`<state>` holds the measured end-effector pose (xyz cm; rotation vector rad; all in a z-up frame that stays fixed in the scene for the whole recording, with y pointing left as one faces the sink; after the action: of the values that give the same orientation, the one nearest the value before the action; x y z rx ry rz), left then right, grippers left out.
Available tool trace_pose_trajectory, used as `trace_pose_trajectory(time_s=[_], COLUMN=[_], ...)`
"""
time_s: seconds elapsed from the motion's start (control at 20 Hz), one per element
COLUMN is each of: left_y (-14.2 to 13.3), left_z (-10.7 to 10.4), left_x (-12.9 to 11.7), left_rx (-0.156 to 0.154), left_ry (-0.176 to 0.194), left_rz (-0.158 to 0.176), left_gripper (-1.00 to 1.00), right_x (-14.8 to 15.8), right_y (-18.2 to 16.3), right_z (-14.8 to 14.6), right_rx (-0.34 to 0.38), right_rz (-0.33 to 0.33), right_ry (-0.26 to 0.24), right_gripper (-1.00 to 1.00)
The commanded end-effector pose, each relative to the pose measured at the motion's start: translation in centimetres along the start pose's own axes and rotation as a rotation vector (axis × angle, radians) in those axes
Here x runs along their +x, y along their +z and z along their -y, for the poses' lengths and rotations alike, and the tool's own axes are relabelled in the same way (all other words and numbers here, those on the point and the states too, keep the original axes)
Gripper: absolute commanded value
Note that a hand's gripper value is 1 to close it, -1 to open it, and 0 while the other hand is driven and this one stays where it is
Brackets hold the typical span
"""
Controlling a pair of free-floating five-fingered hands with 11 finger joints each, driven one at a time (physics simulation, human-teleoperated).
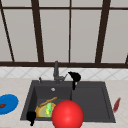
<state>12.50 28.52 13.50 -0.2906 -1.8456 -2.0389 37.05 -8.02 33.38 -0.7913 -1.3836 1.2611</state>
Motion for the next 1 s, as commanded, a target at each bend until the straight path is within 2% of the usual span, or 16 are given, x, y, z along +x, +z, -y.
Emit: trace_pose_trajectory(time_s=[0.0, 0.2, 0.35, 0.5, 0.95], left_y=[0.0, 0.0, 0.0, 0.0, 0.0], left_z=[0.0, 0.0, 0.0, 0.0, 0.0], left_x=[0.0, 0.0, 0.0, 0.0, 0.0], left_rx=[0.000, 0.000, 0.000, 0.000, 0.000], left_ry=[0.000, 0.000, 0.000, 0.000, 0.000], left_rz=[0.000, 0.000, 0.000, 0.000, 0.000], left_gripper=[0.00, 0.00, 0.00, 0.00, 0.00], right_x=[-0.3, -0.8, -1.0, -1.1, -2.2], right_y=[-2.9, -6.2, -8.6, -10.7, -17.2], right_z=[0.4, 0.7, -1.1, -1.9, -4.3], right_rx=[0.048, 0.046, 0.103, 0.124, 0.230], right_rz=[-0.009, 0.004, -0.010, -0.015, 0.007], right_ry=[-0.032, -0.014, -0.025, -0.040, -0.046], right_gripper=[-1.00, -1.00, -1.00, -1.00, -1.00])
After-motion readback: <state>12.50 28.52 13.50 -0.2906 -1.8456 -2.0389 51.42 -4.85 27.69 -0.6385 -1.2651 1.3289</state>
